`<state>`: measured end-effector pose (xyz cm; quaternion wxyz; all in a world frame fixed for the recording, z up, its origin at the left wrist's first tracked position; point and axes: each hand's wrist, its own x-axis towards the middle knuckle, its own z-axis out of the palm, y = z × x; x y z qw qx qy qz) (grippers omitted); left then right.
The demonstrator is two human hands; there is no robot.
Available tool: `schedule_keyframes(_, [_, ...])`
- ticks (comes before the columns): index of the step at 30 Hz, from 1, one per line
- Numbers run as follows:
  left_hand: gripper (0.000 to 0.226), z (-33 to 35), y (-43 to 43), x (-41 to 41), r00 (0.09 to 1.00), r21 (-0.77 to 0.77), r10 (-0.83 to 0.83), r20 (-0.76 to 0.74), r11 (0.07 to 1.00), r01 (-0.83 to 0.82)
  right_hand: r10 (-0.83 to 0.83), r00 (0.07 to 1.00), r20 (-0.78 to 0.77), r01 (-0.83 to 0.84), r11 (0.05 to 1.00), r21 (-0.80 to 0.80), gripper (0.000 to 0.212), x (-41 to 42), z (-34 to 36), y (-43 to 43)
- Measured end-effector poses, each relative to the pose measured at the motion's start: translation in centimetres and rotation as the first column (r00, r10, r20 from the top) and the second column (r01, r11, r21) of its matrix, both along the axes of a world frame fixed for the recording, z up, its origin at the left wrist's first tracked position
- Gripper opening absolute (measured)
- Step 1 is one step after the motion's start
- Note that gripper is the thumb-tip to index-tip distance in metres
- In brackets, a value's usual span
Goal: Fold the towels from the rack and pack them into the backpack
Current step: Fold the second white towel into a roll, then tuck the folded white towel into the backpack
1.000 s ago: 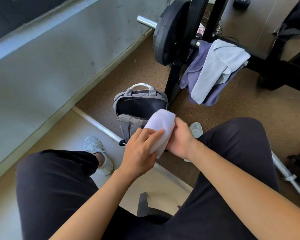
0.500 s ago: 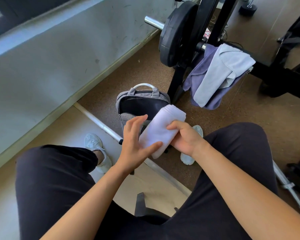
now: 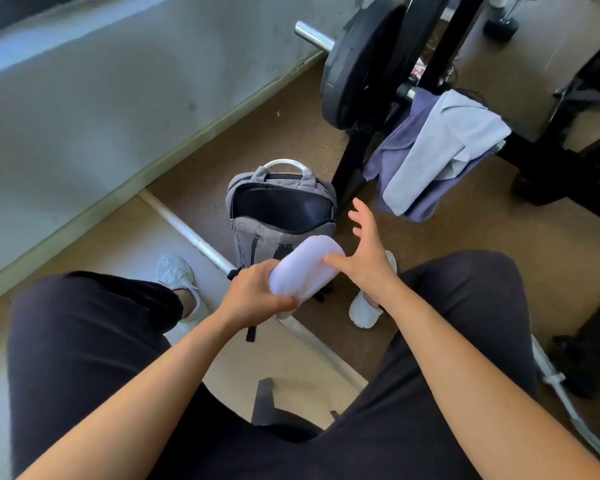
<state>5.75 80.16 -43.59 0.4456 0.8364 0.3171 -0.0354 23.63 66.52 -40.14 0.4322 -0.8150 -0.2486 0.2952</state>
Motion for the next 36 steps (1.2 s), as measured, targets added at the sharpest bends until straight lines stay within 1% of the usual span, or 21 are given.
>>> schedule_keyframes(1, [0.048, -0.1, 0.3, -0.2, 0.997, 0.068, -0.039, -0.059, 0.997, 0.043, 0.129, 0.981, 0.146, -0.120, 0.990, -0.070, 0.103, 0.3, -0.2, -0.2])
schedule_keyframes(2, [0.050, -0.2, 0.5, -0.4, 0.990, 0.132, -0.083, -0.110, 0.986, 0.098, 0.266, 0.936, 0.230, -0.237, 0.960, -0.148, 0.103, 0.2, -0.2, -0.4])
schedule_keyframes(4, [0.057, -0.2, 0.7, -0.5, 0.971, 0.199, -0.175, -0.166, 0.958, 0.206, 0.527, 0.788, 0.317, -0.431, 0.841, -0.328, 0.104, -0.9, -0.7, -0.5])
schedule_keyframes(6, [0.063, 0.1, 0.8, -0.5, 0.954, 0.215, -0.243, -0.175, 0.936, 0.278, 0.705, 0.635, 0.315, -0.549, 0.699, -0.458, 0.105, -2.1, -1.7, -0.2])
schedule_keyframes(7, [0.064, 0.3, 1.0, -0.6, 0.947, 0.235, -0.272, -0.170, 0.922, 0.307, 0.751, 0.591, 0.294, -0.577, 0.648, -0.497, 0.103, -2.5, -2.0, 0.0])
schedule_keyframes(8, [0.064, 0.5, 1.2, -0.6, 0.940, 0.266, -0.296, -0.169, 0.905, 0.333, 0.774, 0.571, 0.273, -0.588, 0.617, -0.523, 0.097, -2.7, -2.1, 0.2])
schedule_keyframes(10, [0.060, 0.9, 1.9, -0.8, 0.931, 0.302, -0.319, -0.176, 0.883, 0.359, 0.769, 0.591, 0.243, -0.583, 0.616, -0.530, 0.076, -2.6, -1.7, 0.7])
schedule_keyframes(12, [0.057, 1.3, 2.7, -0.9, 0.935, 0.277, -0.315, -0.161, 0.895, 0.349, 0.754, 0.625, 0.205, -0.589, 0.627, -0.510, 0.053, -2.7, -1.1, 0.9])
schedule_keyframes(14, [0.058, 1.4, 3.2, -0.9, 0.936, 0.259, -0.315, -0.153, 0.902, 0.346, 0.765, 0.617, 0.183, -0.606, 0.610, -0.511, 0.044, -2.8, -0.8, 1.0])
schedule_keyframes(17, [0.062, 1.3, 4.4, -0.7, 0.920, 0.275, -0.359, -0.158, 0.879, 0.390, 0.773, 0.613, 0.162, -0.611, 0.595, -0.522, 0.035, -2.2, -0.8, 1.4])
schedule_keyframes(20, [0.072, 1.1, 7.3, -0.2, 0.888, 0.281, -0.435, -0.147, 0.843, 0.459, 0.770, 0.609, 0.191, -0.551, 0.584, -0.596, 0.023, 0.1, -0.8, 1.8])
schedule_keyframes(22, [0.068, 0.4, 9.8, 0.5, 0.879, 0.299, -0.442, -0.179, 0.827, 0.476, 0.741, 0.636, 0.215, -0.504, 0.610, -0.611, 0.024, 2.1, -0.7, 2.0])
schedule_keyframes(25, [0.052, -1.0, 13.2, 2.2, 0.912, 0.346, -0.368, -0.181, 0.845, 0.409, 0.662, 0.704, 0.257, -0.441, 0.691, -0.573, 0.034, 5.0, -0.6, 2.4])
schedule_keyframes(27, [0.053, -2.1, 14.6, 3.6, 0.942, 0.368, -0.299, -0.154, 0.867, 0.336, 0.592, 0.754, 0.285, -0.402, 0.759, -0.513, 0.034, 6.7, -1.0, 3.0])
schedule_keyframes(28, [0.049, -2.6, 15.1, 4.3, 0.958, 0.368, -0.254, -0.131, 0.885, 0.285, 0.556, 0.774, 0.303, -0.382, 0.791, -0.478, 0.036, 7.4, -1.2, 3.4])
schedule_keyframes(30, [0.030, -4.0, 15.9, 6.1, 0.986, 0.362, -0.152, -0.069, 0.917, 0.167, 0.477, 0.814, 0.333, -0.333, 0.852, -0.405, 0.044, 8.6, -1.2, 4.5])
schedule_keyframes(31, [0.024, -4.7, 16.2, 7.0, 0.992, 0.372, -0.116, -0.046, 0.920, 0.124, 0.432, 0.836, 0.339, -0.304, 0.878, -0.369, 0.048, 9.0, -1.2, 5.2])
schedule_keyframes(33, [0.024, -5.9, 16.4, 8.5, 0.993, 0.440, -0.104, -0.056, 0.890, 0.118, 0.347, 0.885, 0.311, -0.263, 0.922, -0.283, 0.053, 9.5, -1.1, 7.0])
schedule_keyframes(36, [0.035, -7.0, 16.7, 9.5, 0.985, 0.543, -0.139, -0.097, 0.822, 0.170, 0.268, 0.933, 0.240, -0.238, 0.960, -0.148, 0.052, 9.7, -1.8, 9.8])
